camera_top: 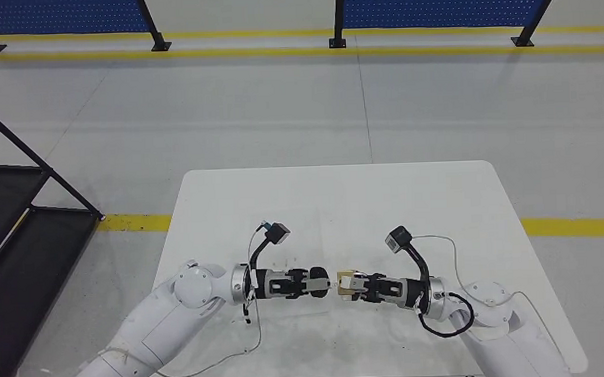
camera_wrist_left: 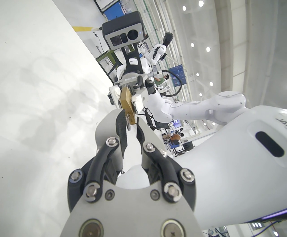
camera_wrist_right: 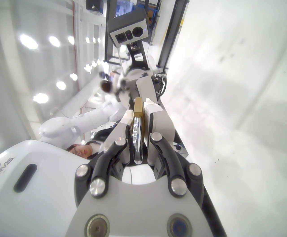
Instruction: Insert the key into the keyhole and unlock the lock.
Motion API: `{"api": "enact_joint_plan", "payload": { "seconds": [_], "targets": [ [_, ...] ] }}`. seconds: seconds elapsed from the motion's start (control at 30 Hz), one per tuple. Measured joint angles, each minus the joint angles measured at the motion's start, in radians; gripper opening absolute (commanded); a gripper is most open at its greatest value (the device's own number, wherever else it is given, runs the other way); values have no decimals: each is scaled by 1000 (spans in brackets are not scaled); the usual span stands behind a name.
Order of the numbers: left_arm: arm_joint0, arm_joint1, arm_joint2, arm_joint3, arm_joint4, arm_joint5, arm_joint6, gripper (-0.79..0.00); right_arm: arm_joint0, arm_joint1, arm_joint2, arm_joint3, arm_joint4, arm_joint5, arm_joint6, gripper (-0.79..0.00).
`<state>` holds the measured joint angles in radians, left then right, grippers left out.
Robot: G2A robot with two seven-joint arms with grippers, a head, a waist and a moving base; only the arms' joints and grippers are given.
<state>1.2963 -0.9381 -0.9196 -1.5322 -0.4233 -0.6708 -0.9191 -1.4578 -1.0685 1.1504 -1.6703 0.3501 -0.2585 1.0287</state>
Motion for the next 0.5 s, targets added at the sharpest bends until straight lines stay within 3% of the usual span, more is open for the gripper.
{"api": "enact_joint_plan", "payload": {
  "seconds": [0.4, 0.5],
  "targets": [
    [2, -7, -1, 1, -12, 17, -16, -785, 0, 0, 0, 0, 0, 0, 0, -785],
    [2, -9, -2, 4, -11, 19, -17, -785, 0, 0, 0, 0, 0, 0, 0, -785]
  ]
}}
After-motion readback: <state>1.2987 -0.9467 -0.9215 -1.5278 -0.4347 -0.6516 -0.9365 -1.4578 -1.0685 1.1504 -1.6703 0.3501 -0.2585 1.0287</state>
